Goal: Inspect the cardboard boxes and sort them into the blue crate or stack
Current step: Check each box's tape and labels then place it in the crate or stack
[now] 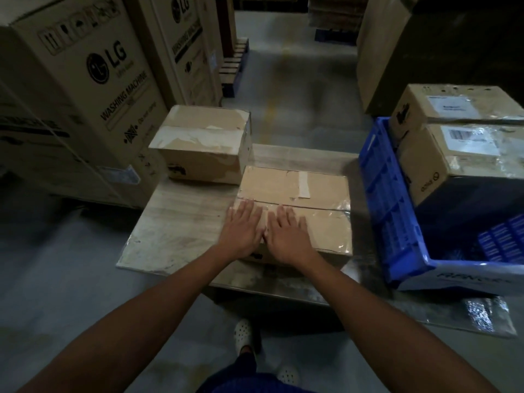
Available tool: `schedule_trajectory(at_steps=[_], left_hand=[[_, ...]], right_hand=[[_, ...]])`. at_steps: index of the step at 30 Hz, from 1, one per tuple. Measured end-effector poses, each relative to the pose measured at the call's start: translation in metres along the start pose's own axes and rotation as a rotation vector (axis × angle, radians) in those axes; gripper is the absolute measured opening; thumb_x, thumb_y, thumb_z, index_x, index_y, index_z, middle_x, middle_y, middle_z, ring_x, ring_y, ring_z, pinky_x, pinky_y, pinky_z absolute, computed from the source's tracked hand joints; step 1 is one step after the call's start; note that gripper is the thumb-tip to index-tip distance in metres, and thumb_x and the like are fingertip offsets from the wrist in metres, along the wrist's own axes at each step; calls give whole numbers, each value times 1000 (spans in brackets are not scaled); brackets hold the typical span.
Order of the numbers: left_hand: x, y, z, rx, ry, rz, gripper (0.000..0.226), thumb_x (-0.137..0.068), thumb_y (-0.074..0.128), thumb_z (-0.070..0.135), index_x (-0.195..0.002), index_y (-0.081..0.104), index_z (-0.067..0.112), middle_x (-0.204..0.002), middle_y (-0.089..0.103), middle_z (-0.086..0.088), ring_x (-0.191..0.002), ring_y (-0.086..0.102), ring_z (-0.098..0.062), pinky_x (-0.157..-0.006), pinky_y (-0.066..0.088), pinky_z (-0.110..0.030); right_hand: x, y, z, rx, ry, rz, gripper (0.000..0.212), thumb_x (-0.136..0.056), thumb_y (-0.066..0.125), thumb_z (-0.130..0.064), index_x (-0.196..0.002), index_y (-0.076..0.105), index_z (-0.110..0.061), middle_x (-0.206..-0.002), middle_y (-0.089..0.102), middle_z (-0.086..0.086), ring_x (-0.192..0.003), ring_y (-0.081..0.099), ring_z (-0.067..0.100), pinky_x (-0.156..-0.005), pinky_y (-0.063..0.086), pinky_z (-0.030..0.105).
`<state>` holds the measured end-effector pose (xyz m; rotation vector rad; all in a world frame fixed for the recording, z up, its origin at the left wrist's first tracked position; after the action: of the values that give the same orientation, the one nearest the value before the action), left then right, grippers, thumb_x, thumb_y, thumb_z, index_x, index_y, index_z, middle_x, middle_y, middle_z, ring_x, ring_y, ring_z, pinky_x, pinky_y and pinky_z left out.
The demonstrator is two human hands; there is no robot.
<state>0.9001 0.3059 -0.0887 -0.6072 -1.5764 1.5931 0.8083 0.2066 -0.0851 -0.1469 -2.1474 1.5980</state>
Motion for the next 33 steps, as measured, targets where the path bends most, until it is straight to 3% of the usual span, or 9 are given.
schedule_trajectory(at_steps=[6, 10, 13, 16, 21, 25, 28, 30, 33], left_hand=[[-18, -16, -3, -195, 105, 52, 60, -100, 29, 51, -149, 34, 17, -150, 37, -13, -138, 32, -32, -117, 21, -55], [-34, -35, 0, -123, 146, 168, 48, -96, 39, 50, -129, 51, 17, -131, 48, -14, -123, 43, -32, -106, 36, -46], [-56, -38, -8, 27, 93, 147, 65, -101, 37, 52, -154, 28, 16, -160, 21, -22, -149, 18, -37, -120, 21, -49], [-64, -13, -16, -14, 62, 10, 71, -103, 19, 59, -160, -3, 22, -166, -15, -14, -153, -14, -31, -124, 0, -52], [-66, -3, -15, -42, 60, -6, 71, -102, 12, 59, -159, -6, 21, -164, -18, -15, -152, -17, -32, -123, -8, -51], [-74, -13, 4, -13, 144, 49, 70, -103, 20, 56, -159, -6, 24, -164, -20, -13, -152, -19, -30, -123, -6, -53], [-78, -13, 39, 72, 223, 44, 69, -103, 21, 57, -160, -3, 26, -165, -17, -6, -152, -18, -25, -122, -8, -49], [-78, -2, 51, 86, 213, -19, 66, -103, 14, 57, -159, -3, 27, -166, -17, -6, -153, -18, -25, -121, -10, -48], [-78, 3, 52, 55, 193, -36, 68, -101, 8, 62, -159, -5, 28, -165, -20, -5, -151, -21, -24, -122, -10, -50]], right_hand=[[-1, -3, 13, 50, -55, 17, 70, -99, 26, -65, -160, 13, -31, -170, 5, 3, -156, 3, 26, -119, 7, 66], [-12, -34, 11, 27, -63, 55, 67, -92, 50, -61, -149, 36, -28, -156, 33, 6, -143, 29, 30, -111, 29, 61], [-30, -44, 20, 1, 9, 27, 80, -94, 50, -61, -159, 18, -27, -168, 9, 7, -153, 9, 33, -117, 16, 63], [-40, -22, 22, 32, 32, -60, 87, -93, 29, -76, -161, -3, -31, -168, -16, 5, -154, -15, 33, -119, -1, 65], [-45, -18, 31, 21, 12, -81, 91, -89, 33, -81, -161, 1, -34, -169, -14, 3, -155, -12, 30, -119, 1, 63], [-42, -41, 49, -168, 63, 109, 73, -92, 53, -63, -154, 33, -30, -169, 11, 8, -155, 10, 26, -121, 16, 53], [-31, -38, 85, -132, 281, 114, 80, -98, 43, -61, -161, 11, -24, -169, -5, 10, -156, -6, 25, -122, 3, 52], [-30, -30, 92, -70, 276, 31, 82, -100, 38, -59, -161, -4, -23, -168, -17, 9, -155, -16, 24, -123, -3, 51], [-36, -38, 96, -138, 234, -32, 85, -99, 46, -56, -161, -2, -23, -168, -17, 8, -154, -16, 24, -123, -4, 50]])
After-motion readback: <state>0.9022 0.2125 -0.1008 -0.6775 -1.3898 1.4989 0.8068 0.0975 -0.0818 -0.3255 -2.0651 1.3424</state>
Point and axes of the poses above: each hand's wrist, its own x-axis away from the middle knuckle, its own y-axis out of the palm, z = x × y, the point moved 5 cm from there along -x, towards the middle knuckle
